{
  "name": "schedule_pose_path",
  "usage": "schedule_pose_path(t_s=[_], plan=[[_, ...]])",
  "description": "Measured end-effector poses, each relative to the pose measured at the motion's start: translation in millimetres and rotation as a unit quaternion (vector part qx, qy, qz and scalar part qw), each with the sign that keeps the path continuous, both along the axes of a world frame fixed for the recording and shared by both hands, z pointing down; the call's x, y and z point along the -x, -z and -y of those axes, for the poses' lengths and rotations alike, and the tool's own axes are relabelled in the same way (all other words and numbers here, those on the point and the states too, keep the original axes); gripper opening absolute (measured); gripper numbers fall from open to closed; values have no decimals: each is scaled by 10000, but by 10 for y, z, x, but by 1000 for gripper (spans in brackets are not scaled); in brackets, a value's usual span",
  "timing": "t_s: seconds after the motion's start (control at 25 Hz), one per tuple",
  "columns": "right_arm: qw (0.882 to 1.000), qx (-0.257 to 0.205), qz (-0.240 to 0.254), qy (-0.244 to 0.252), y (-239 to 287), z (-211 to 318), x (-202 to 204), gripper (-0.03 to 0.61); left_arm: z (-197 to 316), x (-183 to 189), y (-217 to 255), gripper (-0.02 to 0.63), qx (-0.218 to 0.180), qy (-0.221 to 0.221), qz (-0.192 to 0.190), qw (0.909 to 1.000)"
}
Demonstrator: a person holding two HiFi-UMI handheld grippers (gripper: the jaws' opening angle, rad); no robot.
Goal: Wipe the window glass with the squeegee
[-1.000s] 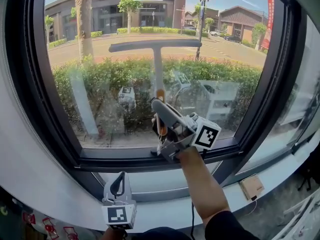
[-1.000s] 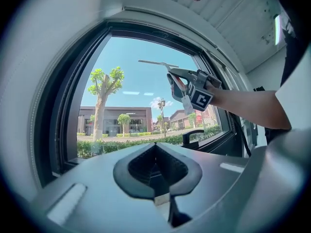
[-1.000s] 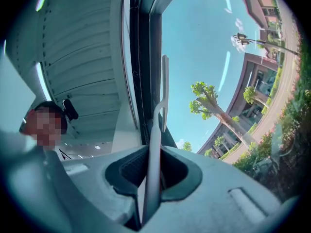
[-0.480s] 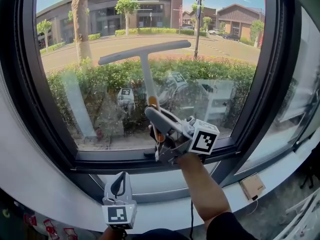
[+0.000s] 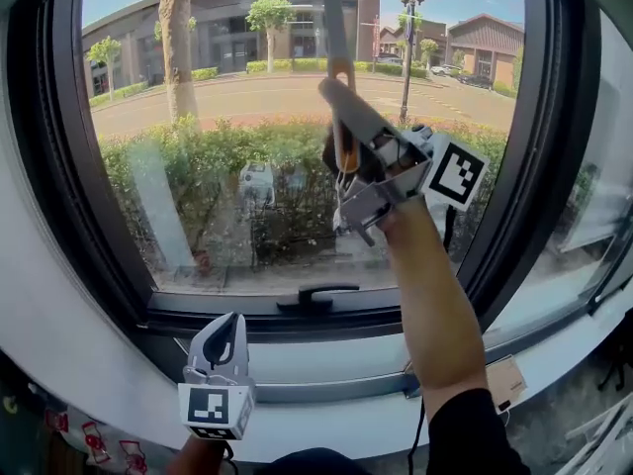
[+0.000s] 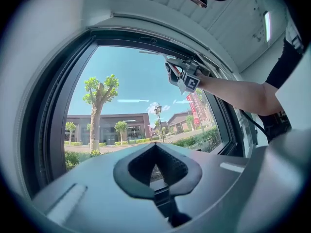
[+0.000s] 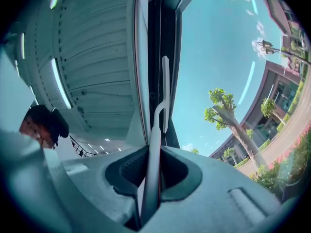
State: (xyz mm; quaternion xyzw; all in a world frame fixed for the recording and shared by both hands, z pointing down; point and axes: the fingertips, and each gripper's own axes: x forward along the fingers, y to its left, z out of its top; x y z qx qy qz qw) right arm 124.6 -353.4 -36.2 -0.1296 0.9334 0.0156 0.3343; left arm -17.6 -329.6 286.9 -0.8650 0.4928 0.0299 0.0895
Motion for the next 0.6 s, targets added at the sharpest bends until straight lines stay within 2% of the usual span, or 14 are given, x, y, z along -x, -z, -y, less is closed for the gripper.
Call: schedule_pose_path(t_s=[0.12,0.28,0.6], plan=[[9998,-65,157,78,428,37,-120,43,21,-41,0,17,-42,93,-42,9999],[9997,-41,199,114,743,74,-259,43,-10,-174,50,17,-73,178,-115,9997],[9994,108,97,317,634,175,-438,43,-21,-314,-16,17,-17,462,-140,9988]])
